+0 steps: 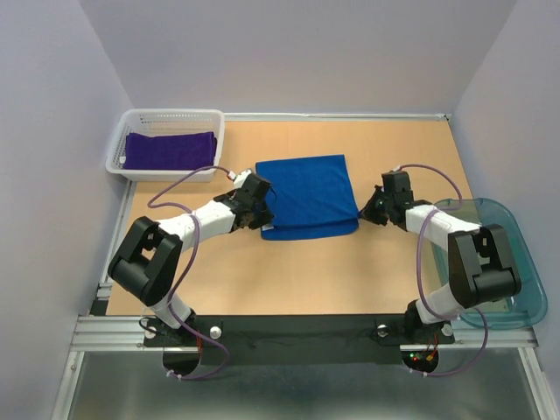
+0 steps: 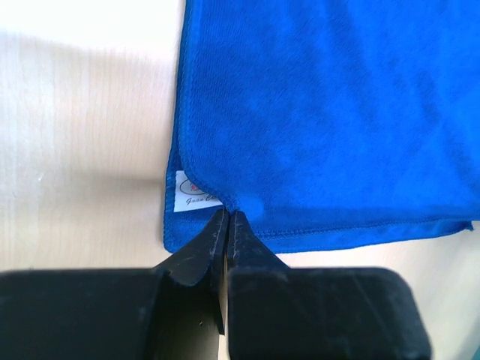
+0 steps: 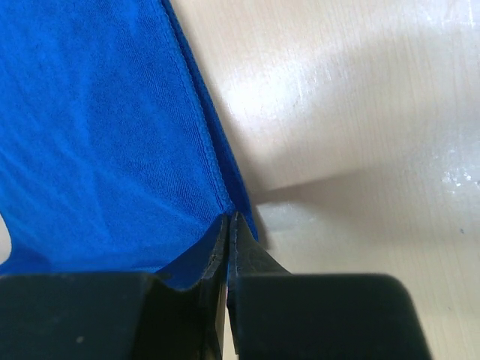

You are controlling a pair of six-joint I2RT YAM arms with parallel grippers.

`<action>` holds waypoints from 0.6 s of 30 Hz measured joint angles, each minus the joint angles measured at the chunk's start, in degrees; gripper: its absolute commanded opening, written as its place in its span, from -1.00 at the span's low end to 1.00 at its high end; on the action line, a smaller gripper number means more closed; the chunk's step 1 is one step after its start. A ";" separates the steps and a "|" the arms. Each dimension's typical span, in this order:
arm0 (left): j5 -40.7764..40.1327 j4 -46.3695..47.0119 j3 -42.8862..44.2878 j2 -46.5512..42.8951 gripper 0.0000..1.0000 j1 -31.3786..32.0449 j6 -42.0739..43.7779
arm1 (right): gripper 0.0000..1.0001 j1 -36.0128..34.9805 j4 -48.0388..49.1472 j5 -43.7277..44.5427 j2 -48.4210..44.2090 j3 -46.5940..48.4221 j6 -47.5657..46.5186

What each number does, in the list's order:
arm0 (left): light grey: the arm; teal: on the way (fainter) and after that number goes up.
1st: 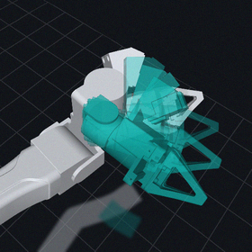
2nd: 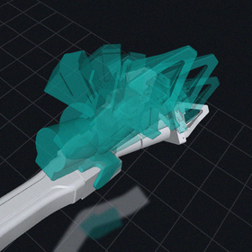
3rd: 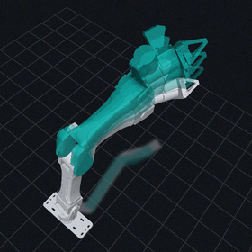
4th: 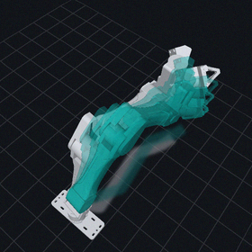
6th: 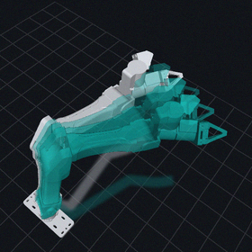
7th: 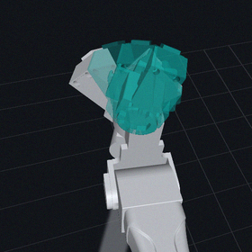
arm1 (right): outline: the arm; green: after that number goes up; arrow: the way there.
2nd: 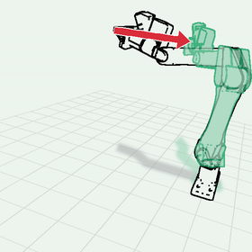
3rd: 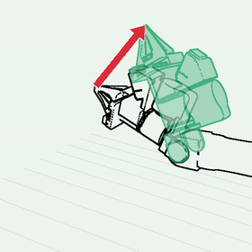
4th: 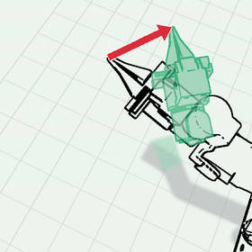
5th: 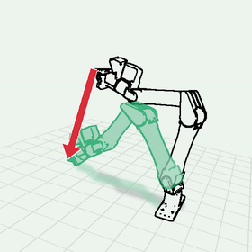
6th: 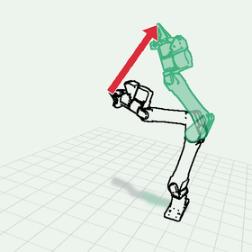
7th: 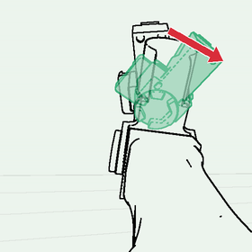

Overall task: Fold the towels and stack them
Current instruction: Fold the towel

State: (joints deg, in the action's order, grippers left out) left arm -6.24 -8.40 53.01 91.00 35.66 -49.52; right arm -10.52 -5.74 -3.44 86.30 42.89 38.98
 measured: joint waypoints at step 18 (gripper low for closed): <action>-3.67 -7.82 5.05 -5.53 -1.00 -0.07 3.82 | -0.99 0.00 -9.81 -4.74 -6.71 5.90 -3.15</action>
State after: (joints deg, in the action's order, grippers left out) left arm -9.91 -16.23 58.06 85.47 35.59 -45.69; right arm -10.52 -15.55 -8.19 79.59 48.80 35.83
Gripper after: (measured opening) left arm 0.094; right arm 0.013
